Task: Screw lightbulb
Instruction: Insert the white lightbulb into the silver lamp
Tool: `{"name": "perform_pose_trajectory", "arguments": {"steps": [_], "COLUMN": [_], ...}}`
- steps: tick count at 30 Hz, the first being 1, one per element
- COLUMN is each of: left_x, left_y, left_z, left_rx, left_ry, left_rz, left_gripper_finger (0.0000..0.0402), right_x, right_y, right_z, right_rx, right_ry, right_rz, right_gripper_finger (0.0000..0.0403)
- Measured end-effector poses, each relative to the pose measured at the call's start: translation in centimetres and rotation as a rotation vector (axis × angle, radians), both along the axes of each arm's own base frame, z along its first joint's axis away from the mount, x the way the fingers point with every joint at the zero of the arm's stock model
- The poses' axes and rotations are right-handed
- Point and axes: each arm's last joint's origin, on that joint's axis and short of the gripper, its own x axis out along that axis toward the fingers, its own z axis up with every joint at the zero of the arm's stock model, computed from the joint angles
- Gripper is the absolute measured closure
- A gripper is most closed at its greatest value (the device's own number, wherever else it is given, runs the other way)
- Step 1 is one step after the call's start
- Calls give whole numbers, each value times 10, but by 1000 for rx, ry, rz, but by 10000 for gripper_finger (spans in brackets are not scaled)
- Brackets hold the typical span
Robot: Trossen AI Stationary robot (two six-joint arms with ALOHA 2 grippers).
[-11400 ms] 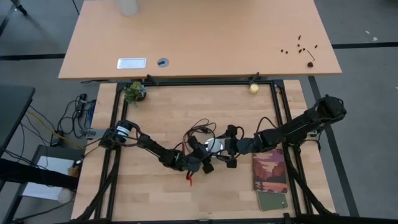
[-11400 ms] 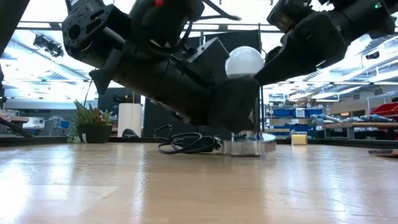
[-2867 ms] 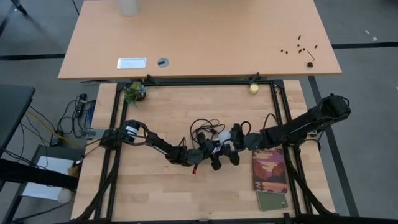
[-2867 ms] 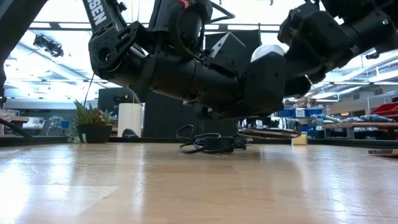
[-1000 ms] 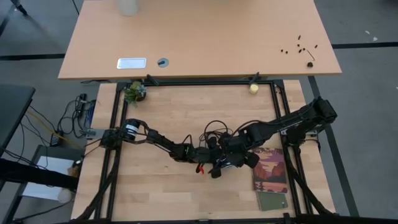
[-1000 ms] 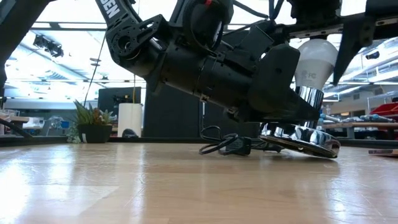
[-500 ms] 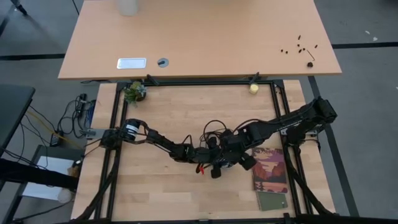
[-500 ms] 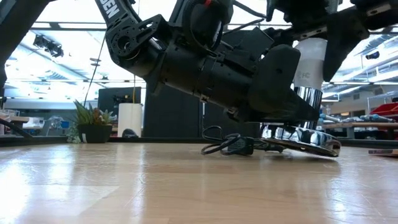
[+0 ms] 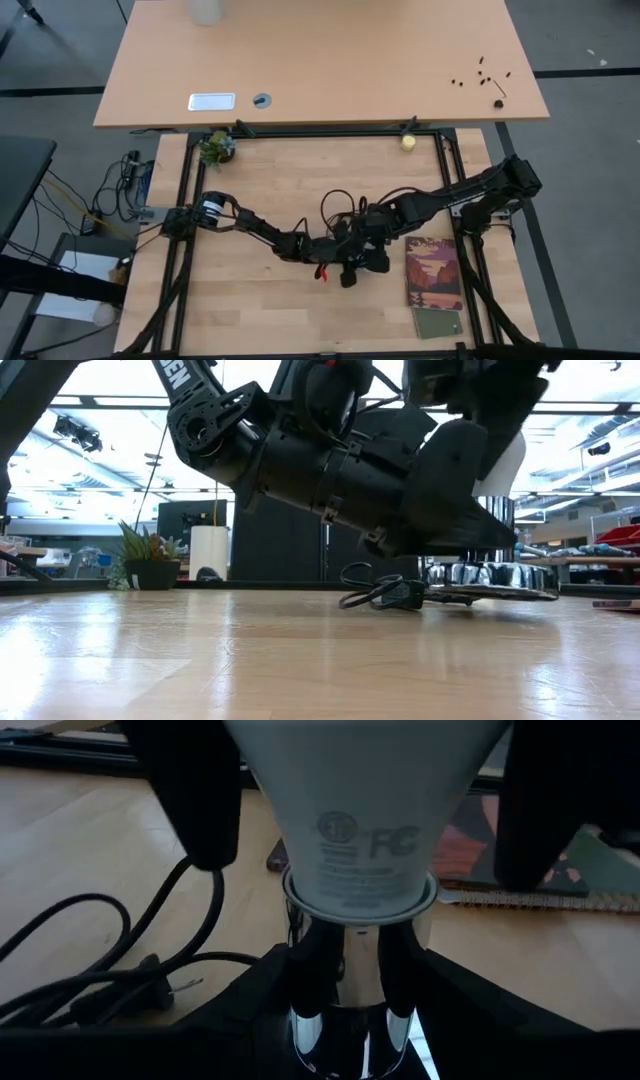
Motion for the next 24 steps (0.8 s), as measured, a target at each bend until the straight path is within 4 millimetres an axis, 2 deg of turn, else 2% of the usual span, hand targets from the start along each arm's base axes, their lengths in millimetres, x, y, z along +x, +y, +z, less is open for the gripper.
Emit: {"name": "perform_pose_trajectory", "arguments": {"steps": [9,12,16,24], "left_x": [0,0,0,0], "left_y": [0,1,1,2], "left_z": [2,2,2,2], "left_rx": [-66,-66,-60,-55], "left_ry": [-34,-34,-31,-26], "left_rz": [41,53,64,71], "left_gripper_finger": [214,214,214,214], "right_x": [-1,-2,0,0], "right_y": [-5,-7,-6,-11], "right_z": [-1,-1,-1,4], "right_rx": [148,172,150,155], "right_ry": [86,103,78,47], "right_rz": [-525,-623,-534,-307], "right_gripper_finger": [137,138,123,52]}}
